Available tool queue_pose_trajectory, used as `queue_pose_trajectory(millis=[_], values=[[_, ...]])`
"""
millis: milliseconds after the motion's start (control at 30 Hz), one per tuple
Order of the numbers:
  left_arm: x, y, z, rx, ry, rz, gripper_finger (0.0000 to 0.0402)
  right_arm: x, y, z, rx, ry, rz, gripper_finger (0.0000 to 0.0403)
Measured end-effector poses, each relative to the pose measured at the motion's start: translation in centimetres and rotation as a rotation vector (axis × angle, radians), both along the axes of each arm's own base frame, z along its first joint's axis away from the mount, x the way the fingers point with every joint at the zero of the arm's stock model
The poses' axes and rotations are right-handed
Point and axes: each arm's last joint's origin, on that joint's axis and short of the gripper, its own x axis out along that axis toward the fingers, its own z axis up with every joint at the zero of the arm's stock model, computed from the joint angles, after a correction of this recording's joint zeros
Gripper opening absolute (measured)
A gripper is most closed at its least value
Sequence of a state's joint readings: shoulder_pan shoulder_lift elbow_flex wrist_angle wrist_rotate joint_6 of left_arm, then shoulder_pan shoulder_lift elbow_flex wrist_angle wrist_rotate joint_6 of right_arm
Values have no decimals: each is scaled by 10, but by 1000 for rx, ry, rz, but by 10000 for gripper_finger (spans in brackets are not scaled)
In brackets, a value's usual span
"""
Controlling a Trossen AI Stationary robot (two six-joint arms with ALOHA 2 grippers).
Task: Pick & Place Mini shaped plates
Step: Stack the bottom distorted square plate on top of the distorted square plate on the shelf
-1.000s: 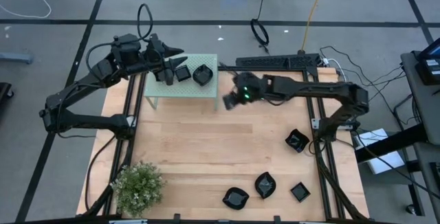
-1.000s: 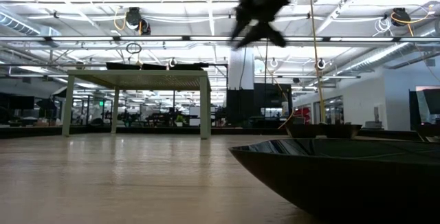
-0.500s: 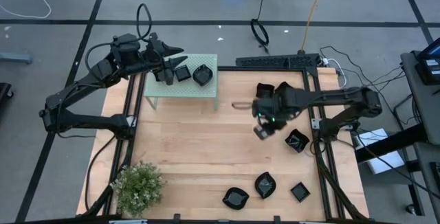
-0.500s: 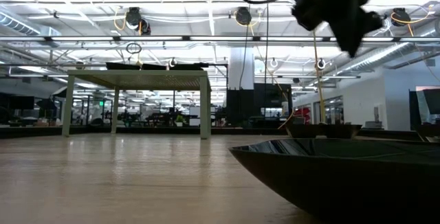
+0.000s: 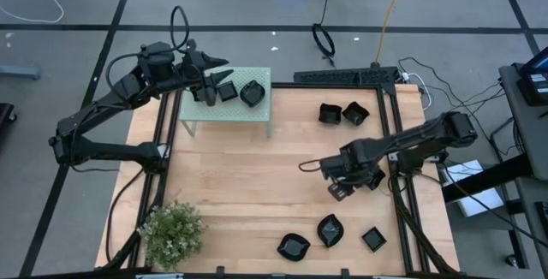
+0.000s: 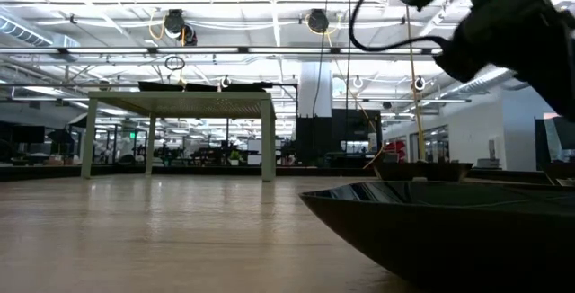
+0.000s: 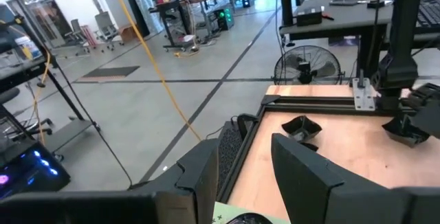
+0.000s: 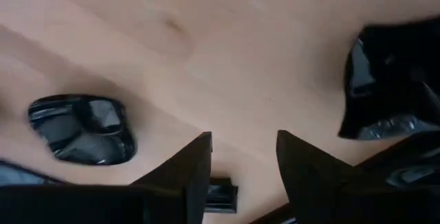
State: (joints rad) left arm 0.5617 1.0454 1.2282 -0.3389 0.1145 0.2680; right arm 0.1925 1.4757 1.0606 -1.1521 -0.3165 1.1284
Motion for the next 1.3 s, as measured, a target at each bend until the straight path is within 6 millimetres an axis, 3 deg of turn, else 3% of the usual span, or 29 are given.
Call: queue_pose_trajectory(millis=[333, 767, 1033, 1300], values=[[0, 2, 7, 43, -54, 64, 141, -19, 2, -19, -145, 127, -61, 149], [0, 2, 11, 64, -92, 65, 141, -42, -4, -65, -188, 188, -199, 121], [0, 2, 11, 62, -93, 65, 141, -36, -4, -67, -158, 123, -184, 10], [0, 2, 11, 62, -93, 65, 141, -15, -3, -53, -143, -25, -137, 2]])
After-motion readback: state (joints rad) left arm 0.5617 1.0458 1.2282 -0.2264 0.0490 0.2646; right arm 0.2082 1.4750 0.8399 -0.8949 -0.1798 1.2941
